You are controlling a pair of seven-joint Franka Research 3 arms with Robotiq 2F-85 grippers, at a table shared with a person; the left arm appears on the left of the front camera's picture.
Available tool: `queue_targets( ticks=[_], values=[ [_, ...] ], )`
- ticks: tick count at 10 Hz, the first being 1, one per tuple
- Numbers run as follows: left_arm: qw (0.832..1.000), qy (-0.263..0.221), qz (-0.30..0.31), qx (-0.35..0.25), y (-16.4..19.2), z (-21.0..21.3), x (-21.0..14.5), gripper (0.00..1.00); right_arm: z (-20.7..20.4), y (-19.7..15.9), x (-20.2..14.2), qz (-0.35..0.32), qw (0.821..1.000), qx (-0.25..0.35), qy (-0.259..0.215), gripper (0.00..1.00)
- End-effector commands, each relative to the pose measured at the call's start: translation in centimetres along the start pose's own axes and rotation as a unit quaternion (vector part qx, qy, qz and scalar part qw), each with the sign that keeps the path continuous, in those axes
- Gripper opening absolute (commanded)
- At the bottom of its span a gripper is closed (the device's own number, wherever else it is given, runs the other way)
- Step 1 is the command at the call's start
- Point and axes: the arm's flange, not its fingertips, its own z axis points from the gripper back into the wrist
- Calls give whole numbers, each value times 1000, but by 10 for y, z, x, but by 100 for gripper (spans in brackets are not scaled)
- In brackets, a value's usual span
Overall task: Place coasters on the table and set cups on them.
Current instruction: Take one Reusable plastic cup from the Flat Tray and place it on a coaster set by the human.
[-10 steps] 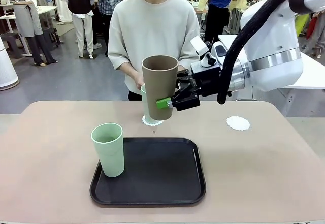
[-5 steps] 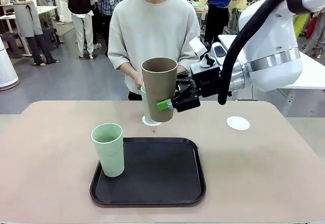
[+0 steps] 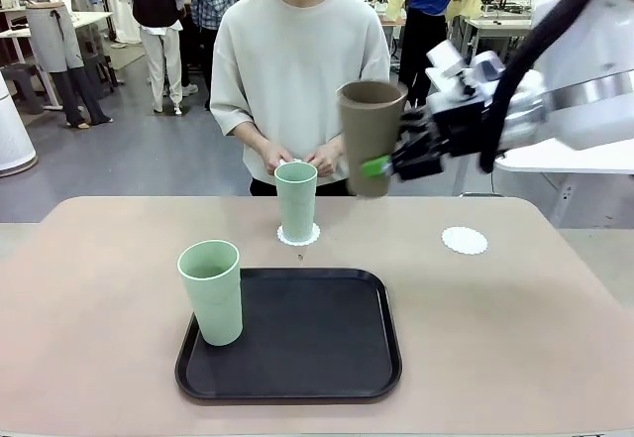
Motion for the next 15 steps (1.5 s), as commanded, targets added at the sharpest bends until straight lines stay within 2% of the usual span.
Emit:
queue_targets(
  ticks=[1,4,6,8,11,12,15],
  values=[
    [1000,0,-2,-6,-2,1,-1,100,65,-20,-4,-3,997,-78,-18,82],
    [1000,0,-2,-6,-2,1,-1,100,149,-23,-19,-17,985,-161,-63,82],
    [1000,0,-2,-6,-2,1,-1,100,178,-23,-37,-48,983,-170,-59,82],
    [1000,0,-2,-6,-2,1,-1,100,183,-21,-50,-85,985,-139,-53,82],
    [1000,0,-2,-6,-2,1,-1,100,174,-20,-62,-110,987,-119,-11,82],
    [1000,0,-2,-6,-2,1,-1,100,176,-20,-62,-87,986,-138,-42,82],
    [1000,0,-2,-6,-2,1,-1,100,176,-20,-62,-87,986,-138,-42,82]
  ],
)
